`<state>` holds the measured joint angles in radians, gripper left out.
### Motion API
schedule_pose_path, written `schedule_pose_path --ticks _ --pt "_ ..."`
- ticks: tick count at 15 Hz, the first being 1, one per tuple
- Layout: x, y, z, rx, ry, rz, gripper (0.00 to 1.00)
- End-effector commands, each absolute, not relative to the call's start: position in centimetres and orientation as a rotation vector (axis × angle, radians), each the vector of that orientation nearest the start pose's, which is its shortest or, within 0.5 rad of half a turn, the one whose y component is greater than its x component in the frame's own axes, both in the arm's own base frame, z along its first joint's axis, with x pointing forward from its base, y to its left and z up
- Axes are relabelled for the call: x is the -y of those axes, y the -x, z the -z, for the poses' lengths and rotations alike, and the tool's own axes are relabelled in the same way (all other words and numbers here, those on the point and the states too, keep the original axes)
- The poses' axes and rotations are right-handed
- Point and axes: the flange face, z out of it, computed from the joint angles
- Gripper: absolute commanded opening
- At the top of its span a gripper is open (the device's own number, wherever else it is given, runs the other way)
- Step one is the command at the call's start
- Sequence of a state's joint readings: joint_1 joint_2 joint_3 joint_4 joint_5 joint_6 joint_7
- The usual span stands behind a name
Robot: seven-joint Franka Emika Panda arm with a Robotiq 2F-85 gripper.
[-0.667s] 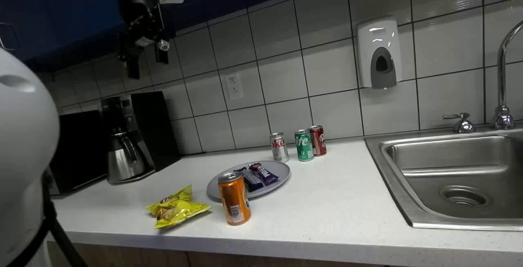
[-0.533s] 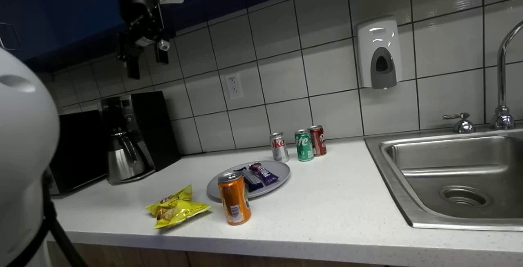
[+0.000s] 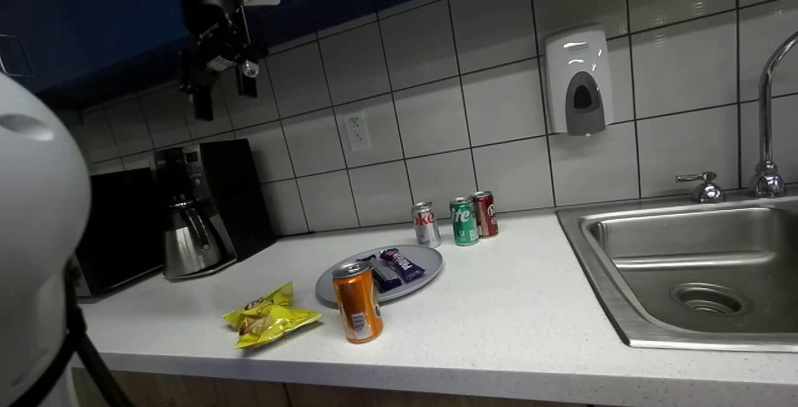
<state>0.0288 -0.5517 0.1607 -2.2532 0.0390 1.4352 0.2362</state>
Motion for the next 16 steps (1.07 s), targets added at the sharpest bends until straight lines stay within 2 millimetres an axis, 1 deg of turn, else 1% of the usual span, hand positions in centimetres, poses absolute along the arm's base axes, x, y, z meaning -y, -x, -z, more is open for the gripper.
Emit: schedule_pose_path --ticks 1,4,6,11,16 --pt "-8.1 -34.6 -54.8 -0.131 3.210 -0.417 1.00" --pt "-8.1 -35.0 -54.4 -0.109 3.215 -0.421 1.00" --pt "-8.0 -35.5 -53.6 -0.083 3.228 -0.438 1.00" --pt "-7.1 -37.3 -50.6 -0.027 3.245 -0.498 1.00" --pt "-4.8 -40.1 -47.3 0.106 3.287 -0.481 1.00"
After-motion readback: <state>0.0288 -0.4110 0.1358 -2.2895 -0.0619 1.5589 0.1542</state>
